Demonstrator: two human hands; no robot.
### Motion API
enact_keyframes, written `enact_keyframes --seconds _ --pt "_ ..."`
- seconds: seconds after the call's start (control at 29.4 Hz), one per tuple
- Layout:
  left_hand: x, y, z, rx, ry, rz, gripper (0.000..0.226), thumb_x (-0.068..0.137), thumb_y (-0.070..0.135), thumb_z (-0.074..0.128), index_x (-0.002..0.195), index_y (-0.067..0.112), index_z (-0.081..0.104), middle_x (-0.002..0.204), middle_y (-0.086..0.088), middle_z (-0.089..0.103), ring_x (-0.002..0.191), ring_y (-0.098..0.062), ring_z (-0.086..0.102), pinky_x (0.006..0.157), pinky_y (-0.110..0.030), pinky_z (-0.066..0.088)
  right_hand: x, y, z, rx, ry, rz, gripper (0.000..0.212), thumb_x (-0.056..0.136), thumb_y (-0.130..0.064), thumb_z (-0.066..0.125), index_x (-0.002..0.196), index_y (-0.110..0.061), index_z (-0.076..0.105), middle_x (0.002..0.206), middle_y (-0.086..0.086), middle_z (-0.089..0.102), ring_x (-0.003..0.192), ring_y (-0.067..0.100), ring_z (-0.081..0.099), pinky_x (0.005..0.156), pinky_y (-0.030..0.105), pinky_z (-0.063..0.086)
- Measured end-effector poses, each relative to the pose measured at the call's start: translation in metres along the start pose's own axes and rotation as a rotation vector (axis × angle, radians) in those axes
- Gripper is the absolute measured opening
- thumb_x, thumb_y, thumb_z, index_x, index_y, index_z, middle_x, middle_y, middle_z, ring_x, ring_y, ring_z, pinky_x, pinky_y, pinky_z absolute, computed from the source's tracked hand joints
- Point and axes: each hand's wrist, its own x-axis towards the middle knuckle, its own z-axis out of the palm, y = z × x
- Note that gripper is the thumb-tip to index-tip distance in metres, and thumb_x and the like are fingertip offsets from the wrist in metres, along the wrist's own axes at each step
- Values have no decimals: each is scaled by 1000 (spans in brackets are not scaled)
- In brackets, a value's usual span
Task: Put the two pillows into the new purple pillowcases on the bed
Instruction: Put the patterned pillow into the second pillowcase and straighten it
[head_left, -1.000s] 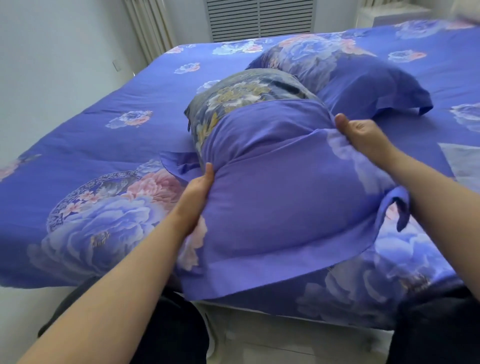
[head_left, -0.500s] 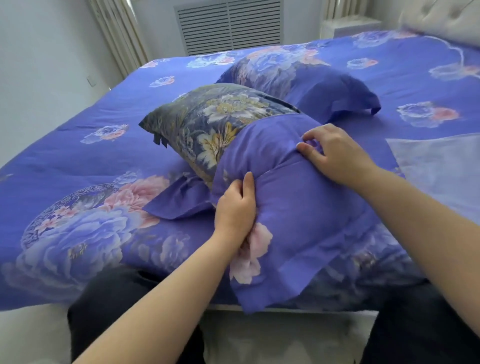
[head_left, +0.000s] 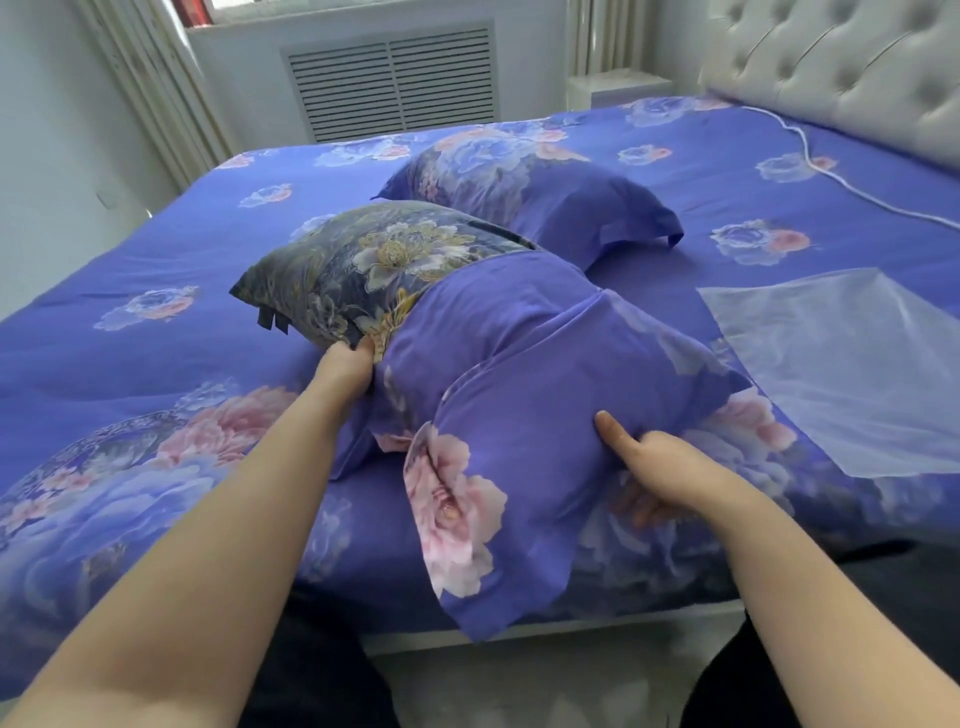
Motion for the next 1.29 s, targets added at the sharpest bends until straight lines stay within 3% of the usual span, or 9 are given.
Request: enact_keyframes --seconds 0.17,0.27,0.44,0.54,0.65,0.75,0.95,1.12,1.29 --pt "-49 -7 6 -88 190 200 38 101 21 36 107 -13 53 115 -33 55 108 -41 52 83 -38 36 23 -14 3 463 61 -213 99 57 -82 60 116 -3 60 107 4 69 94 21 68 84 43 56" --pt "-85 -2 19 -149 305 320 36 101 18 37 94 -13 55 102 -34 60 98 -42 56 74 -35 31 41 -16 -30 540 191 -294 72 81 -61 57 127 -7 53 121 2 63 103 10 61 93 30 50" --pt "-126 -9 62 -55 109 346 39 101 30 39 94 -3 58 101 -27 64 97 -40 58 71 -35 36 103 16 -82 271 277 -47 126 43 -102 34 115 -2 61 122 22 60 107 29 59 97 44 47" --pt "-132 -22 77 166 47 277 41 101 38 35 93 4 57 104 -21 64 99 -38 57 71 -36 38 97 20 -74 -12 264 78 100 72 -88 21 134 -16 52 140 15 48 124 35 49 103 43 41" --pt "-146 -21 84 288 159 606 33 99 38 40 82 14 56 89 -8 66 83 -31 61 59 -34 36 88 22 -68 -84 289 46 74 87 -73 23 144 -27 37 150 8 36 134 30 39 110 41 34" --pt "-154 -10 95 177 226 835 27 95 36 48 100 15 64 95 4 67 84 -15 63 65 -28 46 103 32 -70 56 232 48 105 59 -95 32 142 -32 39 151 -2 35 138 19 35 112 40 32" --pt "-141 19 101 -214 -13 259 40 90 42 57 113 10 55 96 4 60 92 -16 59 76 -25 40 115 44 -65 157 251 31 132 30 -104 32 140 -32 40 146 -3 40 127 26 47 100 45 46" --pt "-140 32 116 -233 -24 250 27 92 37 57 95 10 55 88 0 61 82 -23 56 68 -27 38 97 11 -63 -81 273 60 80 89 -66 37 137 -4 44 137 18 48 119 36 51 94 37 46" --pt "-139 38 110 -309 136 360 16 93 20 56 79 14 50 68 8 50 61 -10 46 52 -16 33 91 -4 -72 -273 219 4 40 99 -31 43 119 0 58 119 24 59 109 37 55 85 32 41"
